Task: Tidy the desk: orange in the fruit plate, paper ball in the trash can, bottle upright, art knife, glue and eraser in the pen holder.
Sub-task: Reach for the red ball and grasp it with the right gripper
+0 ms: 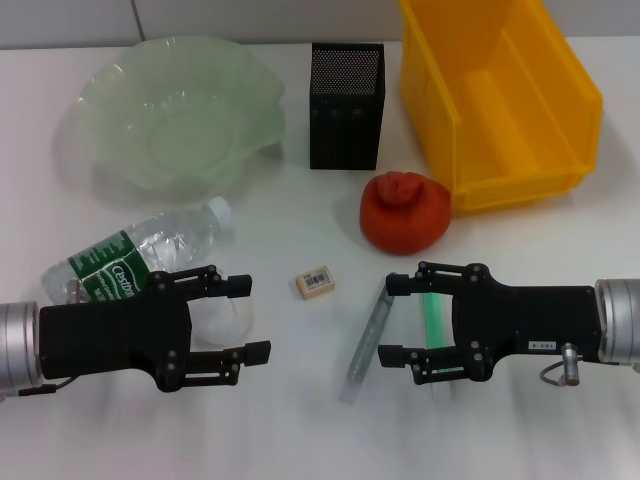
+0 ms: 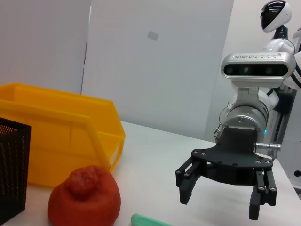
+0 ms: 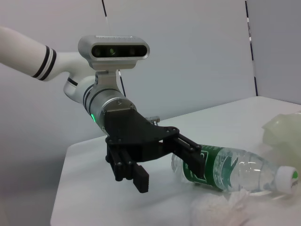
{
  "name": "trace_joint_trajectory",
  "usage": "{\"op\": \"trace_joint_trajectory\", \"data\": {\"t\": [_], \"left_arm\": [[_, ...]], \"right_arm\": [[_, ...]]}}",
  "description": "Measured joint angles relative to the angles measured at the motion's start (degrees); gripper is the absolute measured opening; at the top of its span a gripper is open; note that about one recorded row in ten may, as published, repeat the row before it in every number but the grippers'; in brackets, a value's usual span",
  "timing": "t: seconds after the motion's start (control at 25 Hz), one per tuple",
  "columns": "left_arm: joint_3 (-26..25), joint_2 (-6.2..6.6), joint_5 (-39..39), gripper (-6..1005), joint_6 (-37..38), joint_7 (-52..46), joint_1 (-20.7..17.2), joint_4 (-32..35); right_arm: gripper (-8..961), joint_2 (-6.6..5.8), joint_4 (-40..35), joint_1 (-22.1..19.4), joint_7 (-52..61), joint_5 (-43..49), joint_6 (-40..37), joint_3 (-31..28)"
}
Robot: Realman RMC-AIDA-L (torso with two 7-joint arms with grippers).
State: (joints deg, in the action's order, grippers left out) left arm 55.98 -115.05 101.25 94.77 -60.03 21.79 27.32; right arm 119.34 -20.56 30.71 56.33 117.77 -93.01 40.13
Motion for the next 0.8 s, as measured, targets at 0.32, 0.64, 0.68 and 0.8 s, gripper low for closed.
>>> {"op": "trace_joint_trajectory", "data": {"t": [0.32, 0.64, 0.68, 0.8], "left_arm": [[0.0, 0.0, 0.0, 792, 0.02, 0.0, 0.0, 0.02], [0.0, 0.0, 0.0, 791, 0.22, 0.0, 0.0, 0.01], [0.0, 0.0, 0.0, 791, 0.22, 0.0, 0.0, 0.01], [0.0, 0.0, 0.0, 791, 0.24, 0.0, -0.02, 0.01]], "right_arm": [[830, 0.01, 0.53, 0.23, -0.08, 0.0, 0.02, -0.22], [830, 0.01, 0.53, 0.23, -0.09, 0.0, 0.02, -0.09], [830, 0.01, 0.53, 0.23, -0.09, 0.0, 0.02, -0.07], [831, 0.01, 0.53, 0.23, -0.09, 0.0, 0.02, -0.05]]}}
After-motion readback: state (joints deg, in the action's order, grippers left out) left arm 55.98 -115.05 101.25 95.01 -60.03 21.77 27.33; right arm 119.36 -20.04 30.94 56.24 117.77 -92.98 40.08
